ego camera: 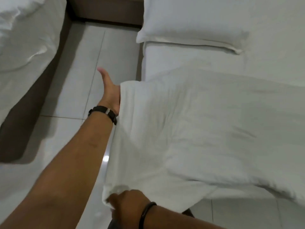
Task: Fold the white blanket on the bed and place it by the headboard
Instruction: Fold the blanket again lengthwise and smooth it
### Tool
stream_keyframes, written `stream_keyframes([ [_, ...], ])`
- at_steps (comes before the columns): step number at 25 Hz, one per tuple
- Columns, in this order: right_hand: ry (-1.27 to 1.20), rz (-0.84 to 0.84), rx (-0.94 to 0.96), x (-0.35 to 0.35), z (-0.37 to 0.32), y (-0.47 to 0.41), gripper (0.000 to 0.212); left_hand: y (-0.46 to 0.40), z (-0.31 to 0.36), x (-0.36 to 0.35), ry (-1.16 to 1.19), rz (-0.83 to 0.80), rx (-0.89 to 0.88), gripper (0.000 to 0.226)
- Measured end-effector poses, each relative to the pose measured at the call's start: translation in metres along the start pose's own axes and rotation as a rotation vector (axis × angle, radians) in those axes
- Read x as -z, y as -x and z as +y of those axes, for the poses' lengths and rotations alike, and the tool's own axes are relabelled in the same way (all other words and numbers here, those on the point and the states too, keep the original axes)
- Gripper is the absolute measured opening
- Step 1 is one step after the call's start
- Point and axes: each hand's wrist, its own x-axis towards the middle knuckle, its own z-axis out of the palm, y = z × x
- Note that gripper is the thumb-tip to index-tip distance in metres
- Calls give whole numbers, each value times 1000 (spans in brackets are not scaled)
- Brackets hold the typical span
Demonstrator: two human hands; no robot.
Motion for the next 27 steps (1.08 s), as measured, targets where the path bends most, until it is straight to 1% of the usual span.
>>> stream_keyframes([
  [1,-52,68,4,3,-2,1,46,-5,7,-4,-9,-27,38,101],
  [2,-91,142,15,6,-4,-1,44,-20,11,-3,-36,-57,24,80],
  [3,-105,177,16,11,-7,-5,42,-34,19,3,-115,51,-30,54],
  [4,-122,185,13,16,-7,-11,43,-52,28,14,-179,132,-67,37],
  [5,-175,174,-8,22,-6,-17,49,-67,40,26,-288,203,-107,41],
  [6,-271,184,-37,27,-1,-20,56,-80,51,43,-320,234,-148,59],
  [7,-371,279,-69,31,14,-21,59,-88,62,66,-332,258,-186,77],
  [8,-464,462,-127,34,38,-20,52,-94,69,85,-375,253,-212,86],
  [9,-532,698,-245,35,72,-14,40,-101,71,97,-395,243,-200,87],
  [10,-594,951,-431,29,112,-2,31,-108,64,104,-425,203,-165,82],
  [11,-687,1175,-690,18,150,12,28,-118,52,106,-443,165,-120,74],
  [12,-818,1303,-987,4,179,28,36,-127,36,105,-434,148,-69,61],
  [13,-1005,1326,-1245,-12,197,39,50,-140,18,106,-401,136,-24,41],
  [14,-1220,1323,-1376,-27,206,45,64,-152,1,102,-347,130,23,18],
  [15,-1393,1332,-1399,-38,214,42,72,-163,-11,98,-304,124,52,6],
  [16,-1491,1387,-1373,-41,219,34,76,-170,-20,98,-280,122,93,8],
  [17,-1525,1470,-1346,-38,225,25,77,-180,-30,101,-293,133,127,15],
  [18,-1520,1535,-1337,-30,233,14,78,-187,-35,108,-343,156,115,27],
  [20,-1514,1602,-1365,-10,241,6,76,-191,-27,115,-394,187,7,57],
  [21,-1489,1653,-1382,-5,235,3,71,-185,-19,115,-390,200,-58,64],
  [23,-1455,1835,-1417,-20,212,8,59,-178,3,114,-374,203,-133,65],
  [24,-1437,1913,-1483,-40,196,14,56,-177,10,114,-378,204,-153,61],
  [25,-1430,1943,-1591,-66,173,20,54,-176,14,114,-402,202,-176,58],
  [27,-1401,1898,-1781,-113,132,28,54,-176,8,118,-477,205,-207,51],
])
